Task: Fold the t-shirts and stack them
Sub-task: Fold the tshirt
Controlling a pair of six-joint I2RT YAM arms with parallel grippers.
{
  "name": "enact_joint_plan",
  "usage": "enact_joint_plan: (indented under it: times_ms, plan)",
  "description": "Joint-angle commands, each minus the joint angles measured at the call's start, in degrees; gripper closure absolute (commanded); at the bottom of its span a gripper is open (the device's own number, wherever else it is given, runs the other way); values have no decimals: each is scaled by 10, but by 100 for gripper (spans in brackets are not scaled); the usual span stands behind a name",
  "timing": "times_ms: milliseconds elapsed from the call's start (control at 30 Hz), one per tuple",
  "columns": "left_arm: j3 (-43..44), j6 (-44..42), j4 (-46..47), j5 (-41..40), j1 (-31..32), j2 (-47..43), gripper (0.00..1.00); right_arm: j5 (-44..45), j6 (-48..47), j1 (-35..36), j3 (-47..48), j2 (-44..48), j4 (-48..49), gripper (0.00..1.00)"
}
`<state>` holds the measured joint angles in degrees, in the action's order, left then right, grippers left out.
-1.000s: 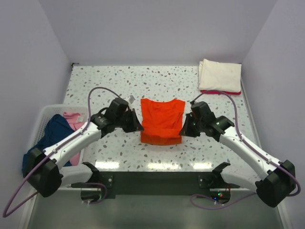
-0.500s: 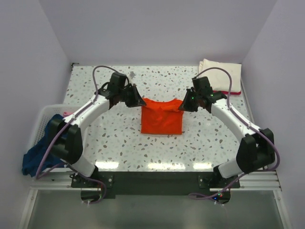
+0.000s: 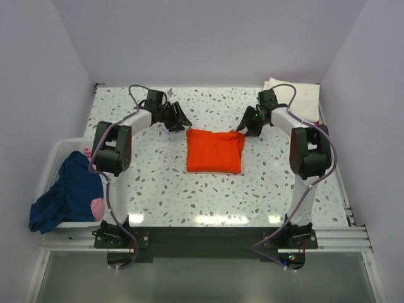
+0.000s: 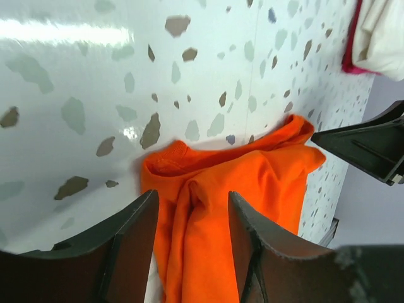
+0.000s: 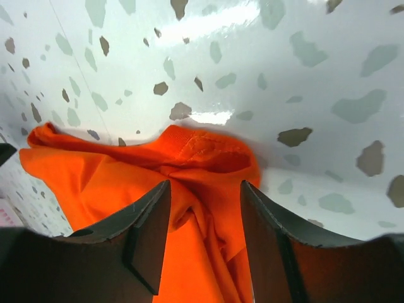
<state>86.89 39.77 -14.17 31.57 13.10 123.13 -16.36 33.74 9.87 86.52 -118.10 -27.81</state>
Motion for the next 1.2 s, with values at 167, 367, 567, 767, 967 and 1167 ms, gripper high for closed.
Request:
enact_joint_plan:
  times_ms: [167,367,567,767,967,1167]
  plan:
    - [26,-56,30,-14,-5,-68,49,19,-30,-2,-19,95,50,47]
    - [41,-97,-27,-93,25,-60,51,91,-61,37,-50,116,44,47]
    - [60,-109,-51,-123,43,-39,53,143,-75,66,-32,92,14,48]
    - [64,-104,-54,-129,50,-24,55,162,-72,75,-17,71,0,49]
    - [65,-103,-55,-136,58,-13,56,162,-67,78,-14,65,-5,53]
    - [70,-101,-53,-141,70,-4,58,162,-57,80,-7,53,0,56]
